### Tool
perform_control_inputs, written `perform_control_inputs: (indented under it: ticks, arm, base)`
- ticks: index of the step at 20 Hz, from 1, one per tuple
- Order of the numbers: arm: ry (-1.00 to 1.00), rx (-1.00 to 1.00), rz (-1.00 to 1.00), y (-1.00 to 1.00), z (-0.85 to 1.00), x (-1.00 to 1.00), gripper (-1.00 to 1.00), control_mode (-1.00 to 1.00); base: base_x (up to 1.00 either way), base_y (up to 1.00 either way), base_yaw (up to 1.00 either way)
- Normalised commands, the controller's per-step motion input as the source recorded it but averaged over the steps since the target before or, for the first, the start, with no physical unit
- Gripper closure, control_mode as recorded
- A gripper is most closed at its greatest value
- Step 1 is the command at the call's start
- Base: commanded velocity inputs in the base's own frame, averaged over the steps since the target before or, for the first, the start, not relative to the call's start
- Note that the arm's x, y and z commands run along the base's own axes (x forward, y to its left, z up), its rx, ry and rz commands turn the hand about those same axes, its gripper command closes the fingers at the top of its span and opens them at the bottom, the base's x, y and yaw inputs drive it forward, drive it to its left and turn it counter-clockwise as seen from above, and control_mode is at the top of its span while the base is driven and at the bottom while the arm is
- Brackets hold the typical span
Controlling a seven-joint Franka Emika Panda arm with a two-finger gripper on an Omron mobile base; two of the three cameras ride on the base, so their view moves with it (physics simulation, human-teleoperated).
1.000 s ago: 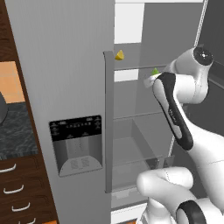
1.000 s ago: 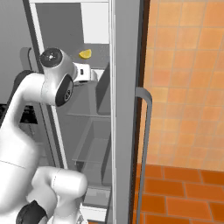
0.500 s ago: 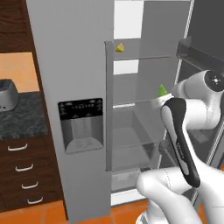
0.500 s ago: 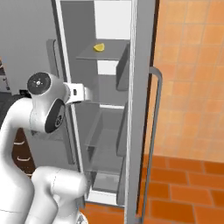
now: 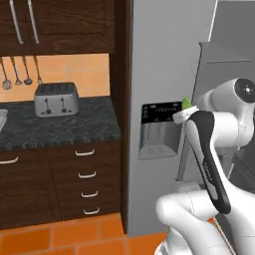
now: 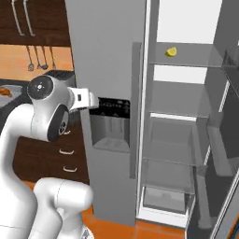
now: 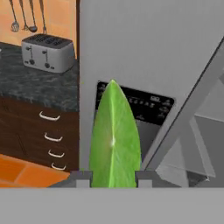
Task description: Place one lemon wedge and one chicken drumstick in each tupperware on the nearby counter, to pack two identical lunches.
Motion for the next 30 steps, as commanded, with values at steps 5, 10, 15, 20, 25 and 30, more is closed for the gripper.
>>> perform_control_inputs:
  ticks: [5,10,15,20,25,30]
  arm:
    - [0.0,0.0,0.0,0.0,0.0,0.0,1.0,1.0]
    - [0.0,0.0,0.0,0.0,0.0,0.0,1.0,1.0]
    - [0.0,0.0,0.0,0.0,0.0,0.0,1.0,1.0]
    - [0.0,0.0,0.0,0.0,0.0,0.0,1.0,1.0]
    - [0.0,0.0,0.0,0.0,0.0,0.0,1.0,1.0]
    - [0.0,0.0,0.0,0.0,0.0,0.0,1.0,1.0]
  base:
    - [0.16,1.0,0.07]
    - [0.32,1.0,0.07]
    - [0.74,1.0,0.05]
    - [1.0,1.0,0.0]
    - [0.82,1.0,0.0]
    - [0.66,1.0,-0.01]
